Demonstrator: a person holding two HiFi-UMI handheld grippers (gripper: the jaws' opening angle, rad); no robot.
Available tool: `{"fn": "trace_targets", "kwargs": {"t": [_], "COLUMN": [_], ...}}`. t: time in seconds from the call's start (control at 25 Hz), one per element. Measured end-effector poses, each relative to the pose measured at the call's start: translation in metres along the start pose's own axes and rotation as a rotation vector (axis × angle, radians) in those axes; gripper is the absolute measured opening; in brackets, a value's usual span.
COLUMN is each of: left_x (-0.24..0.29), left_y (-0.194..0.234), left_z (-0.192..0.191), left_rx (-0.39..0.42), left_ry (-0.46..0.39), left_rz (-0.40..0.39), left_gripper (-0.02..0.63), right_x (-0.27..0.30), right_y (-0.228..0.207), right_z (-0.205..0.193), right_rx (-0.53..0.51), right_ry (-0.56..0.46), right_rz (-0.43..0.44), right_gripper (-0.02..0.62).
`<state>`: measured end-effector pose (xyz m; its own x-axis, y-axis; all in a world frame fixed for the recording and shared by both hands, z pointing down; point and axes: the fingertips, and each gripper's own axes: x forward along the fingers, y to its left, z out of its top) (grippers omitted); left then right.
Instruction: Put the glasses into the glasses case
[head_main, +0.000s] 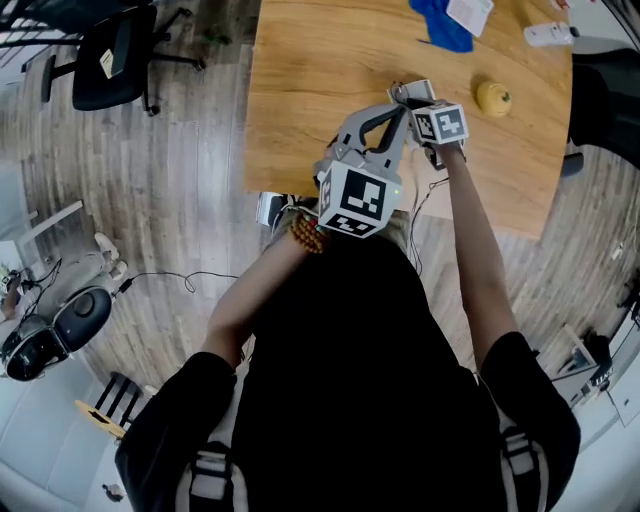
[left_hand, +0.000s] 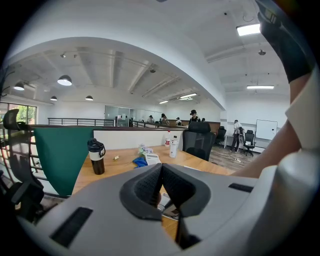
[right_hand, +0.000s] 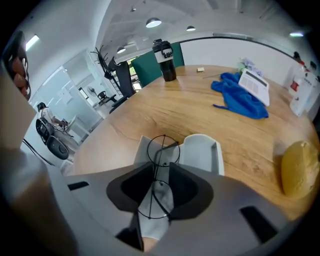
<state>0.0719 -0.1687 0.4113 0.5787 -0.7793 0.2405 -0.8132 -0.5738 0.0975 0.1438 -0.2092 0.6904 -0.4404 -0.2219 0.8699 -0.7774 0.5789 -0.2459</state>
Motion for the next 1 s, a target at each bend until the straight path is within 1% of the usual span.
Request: {"fn": "trace_targets", "kwargs": {"t": [0.12,0.24,0.44,0.56,0.76,1.0], "left_x": [-0.001,-0.002,-0.006,-0.007,-0.007,-0.017], "left_y": [0.0,0.0,0.001,0.001,-0.002,0.002], "left_z": [0.001,0.004,0.007,0.006,0.012,0.008], "left_rx": [-0.008,-0.013,-0.032,-0.04,-0.062,-0.071], "left_ry": [-0.005,-0.019,-0.043,-0.049,-0.074,-0.07], "left_rz": [-0.006,-0.011,-0.016,-0.017,-0.026,-0.046], "left_gripper": [0.018,0.018,0.018,0.018,0.02,0.018], "right_x": [-0.003,-0.007,-0.016,-0.018,-0.031,-0.038], "right_y": [0.004,0.016,0.025,0.028,0.023,0.028], "right_z": [-0.002,-0.009,-0.021,-0.027,-0.053,-0.066], "right_rx": [0.025,0.009,-0.011,-0.011,0.009,-0.066], "right_ry": [-0.001,0.019,0.026,0.031,0.041,0.072], "right_rz": [-0.001,0.0,-0.032,-0.038,-0.034,-0.098], "right_gripper": [0.097,0.067,0.029,0.023,0.015,0.014]}}
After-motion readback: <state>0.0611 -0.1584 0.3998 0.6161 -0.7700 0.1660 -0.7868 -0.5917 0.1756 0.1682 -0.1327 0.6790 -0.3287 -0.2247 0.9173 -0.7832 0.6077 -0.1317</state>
